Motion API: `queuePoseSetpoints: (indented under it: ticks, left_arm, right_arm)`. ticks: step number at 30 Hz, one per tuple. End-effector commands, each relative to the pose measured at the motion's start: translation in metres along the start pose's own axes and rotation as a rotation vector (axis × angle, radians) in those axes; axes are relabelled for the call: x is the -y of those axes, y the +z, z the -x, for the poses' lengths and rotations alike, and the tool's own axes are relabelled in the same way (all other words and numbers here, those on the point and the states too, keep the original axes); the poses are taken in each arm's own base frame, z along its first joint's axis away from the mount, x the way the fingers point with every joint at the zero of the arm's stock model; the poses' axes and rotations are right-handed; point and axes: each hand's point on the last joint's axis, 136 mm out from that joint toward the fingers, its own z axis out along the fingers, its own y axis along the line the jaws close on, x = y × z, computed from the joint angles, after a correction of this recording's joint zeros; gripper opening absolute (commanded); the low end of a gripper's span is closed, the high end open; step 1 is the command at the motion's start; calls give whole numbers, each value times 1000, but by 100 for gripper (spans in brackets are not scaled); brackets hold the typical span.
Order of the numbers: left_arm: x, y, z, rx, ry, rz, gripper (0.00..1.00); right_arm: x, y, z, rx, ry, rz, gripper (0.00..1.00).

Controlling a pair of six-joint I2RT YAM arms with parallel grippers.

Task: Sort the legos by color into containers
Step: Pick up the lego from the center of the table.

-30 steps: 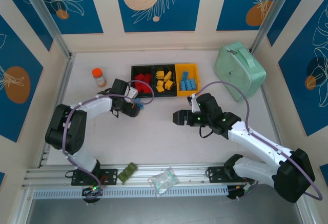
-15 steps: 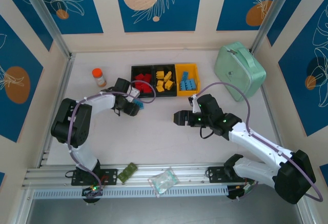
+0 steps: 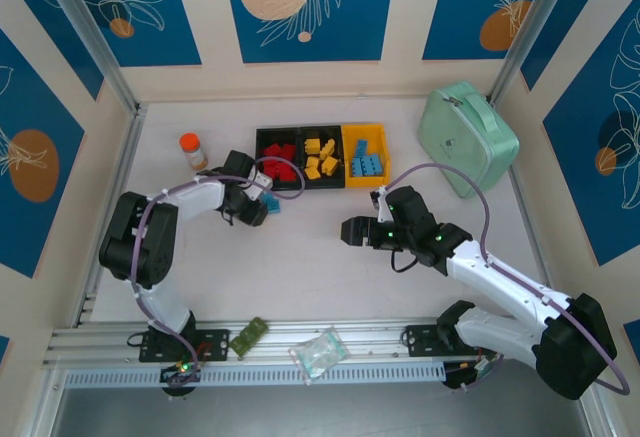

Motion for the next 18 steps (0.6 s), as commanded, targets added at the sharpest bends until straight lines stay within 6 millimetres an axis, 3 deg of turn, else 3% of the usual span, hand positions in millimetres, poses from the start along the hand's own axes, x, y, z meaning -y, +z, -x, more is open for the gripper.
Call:
queuePoseSetpoints:
  ticks: [1, 6, 11, 15, 18]
  left_arm:
    - [2, -26, 6, 32, -25, -16, 42]
    - [9, -68, 22, 145, -33, -29, 42]
    - [28, -114, 55, 306, -58, -111, 42]
    - [46, -126, 80, 347, -18, -122, 41]
    - [63, -119, 99, 332, 24, -133, 41]
  right_arm:
    - [1, -2, 1, 15, 6, 2, 78]
    - [-3, -2, 4, 17, 0, 11, 78]
    - [-5, -3, 9, 29, -9, 10, 78]
    - [-7, -3, 11, 31, -7, 9, 78]
    - [-6, -5, 14, 35, -4, -4, 78]
